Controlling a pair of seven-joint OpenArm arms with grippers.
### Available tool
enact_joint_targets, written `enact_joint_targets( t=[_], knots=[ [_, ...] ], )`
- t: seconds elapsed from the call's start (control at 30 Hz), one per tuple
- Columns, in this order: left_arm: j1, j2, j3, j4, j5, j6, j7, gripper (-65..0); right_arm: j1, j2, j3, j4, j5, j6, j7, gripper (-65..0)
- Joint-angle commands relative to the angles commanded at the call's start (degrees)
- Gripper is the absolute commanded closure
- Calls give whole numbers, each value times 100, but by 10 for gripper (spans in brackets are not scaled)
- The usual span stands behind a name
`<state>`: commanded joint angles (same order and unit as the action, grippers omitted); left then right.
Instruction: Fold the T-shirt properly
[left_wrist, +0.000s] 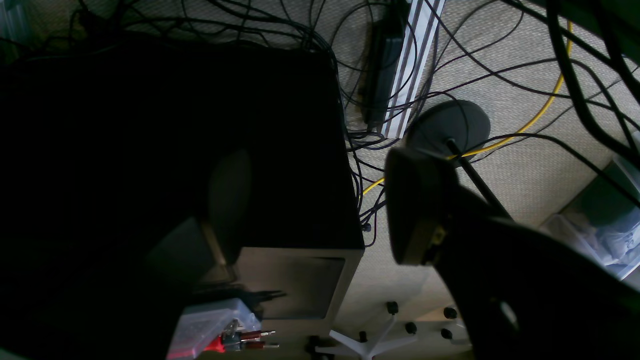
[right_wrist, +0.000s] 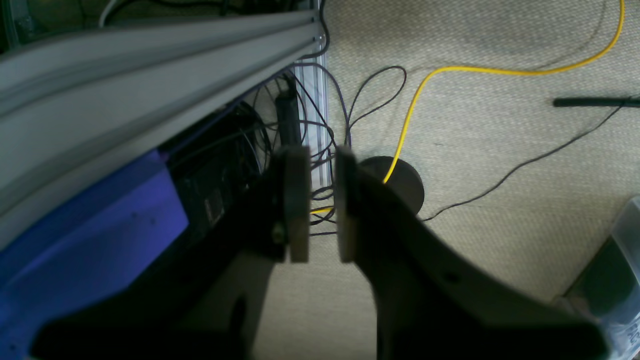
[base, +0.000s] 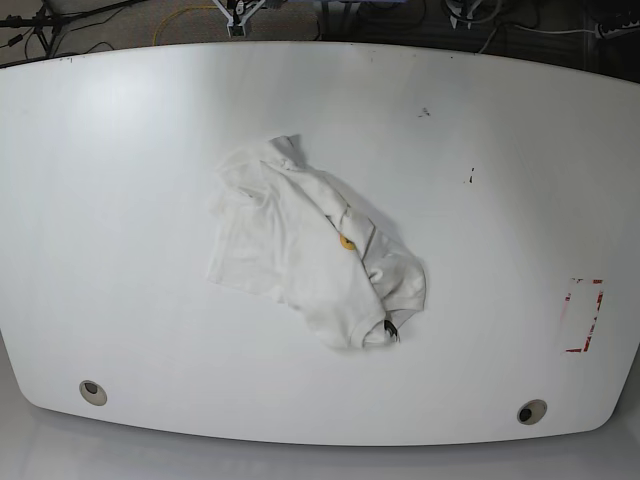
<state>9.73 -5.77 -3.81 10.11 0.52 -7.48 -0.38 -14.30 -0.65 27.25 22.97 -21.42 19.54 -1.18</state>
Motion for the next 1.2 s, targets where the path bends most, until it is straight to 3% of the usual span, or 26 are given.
enact_joint_targets(
  t=[1.2],
  knots=[
    [36,-41,-8,41,18,-10,-7,-399,87,0,-2,8,-10,9,79,-77]
  ],
)
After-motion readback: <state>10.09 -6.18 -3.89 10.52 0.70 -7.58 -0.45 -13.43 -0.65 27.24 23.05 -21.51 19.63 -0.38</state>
